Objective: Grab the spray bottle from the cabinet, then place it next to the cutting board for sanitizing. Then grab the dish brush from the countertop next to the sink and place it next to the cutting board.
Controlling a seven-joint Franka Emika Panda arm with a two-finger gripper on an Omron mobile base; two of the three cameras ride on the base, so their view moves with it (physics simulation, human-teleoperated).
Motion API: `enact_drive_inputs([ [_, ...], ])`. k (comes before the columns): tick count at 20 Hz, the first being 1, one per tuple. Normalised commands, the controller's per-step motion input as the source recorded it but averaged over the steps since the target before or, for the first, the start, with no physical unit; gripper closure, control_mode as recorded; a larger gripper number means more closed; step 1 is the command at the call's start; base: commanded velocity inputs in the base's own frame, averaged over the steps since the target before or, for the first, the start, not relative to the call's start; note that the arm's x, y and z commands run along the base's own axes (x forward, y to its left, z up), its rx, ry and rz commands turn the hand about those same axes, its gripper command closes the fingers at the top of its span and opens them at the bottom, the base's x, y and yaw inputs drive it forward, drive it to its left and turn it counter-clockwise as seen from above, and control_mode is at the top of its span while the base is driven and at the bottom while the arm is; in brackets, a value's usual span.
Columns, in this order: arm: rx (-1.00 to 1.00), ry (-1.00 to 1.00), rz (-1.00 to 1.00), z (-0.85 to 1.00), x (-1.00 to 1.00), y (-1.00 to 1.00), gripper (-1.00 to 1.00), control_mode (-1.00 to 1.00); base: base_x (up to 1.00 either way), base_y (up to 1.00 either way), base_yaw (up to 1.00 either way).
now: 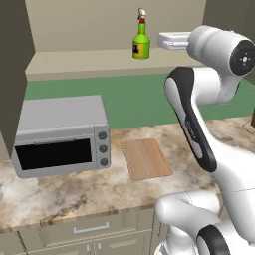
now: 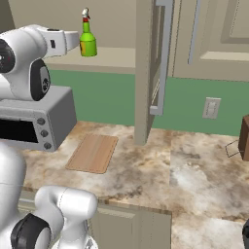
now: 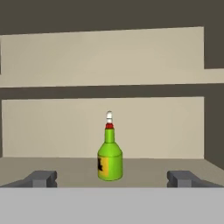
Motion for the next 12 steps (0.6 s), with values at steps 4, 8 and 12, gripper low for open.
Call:
enact_drive_inputs([
  [4, 0.0, 0.0, 0.0, 0.0, 0.2, 0.03, -1.0, -1.0, 0.0, 0.0, 0.0],
  [8, 0.0, 0.01, 0.0, 0.0, 0.23, 0.01, -1.0, -1.0, 0.0, 0.0, 0.0],
  [12, 0.0, 0.03, 0.0, 0.0, 0.34, 0.0, -1.0, -1.0, 0.0, 0.0, 0.0],
])
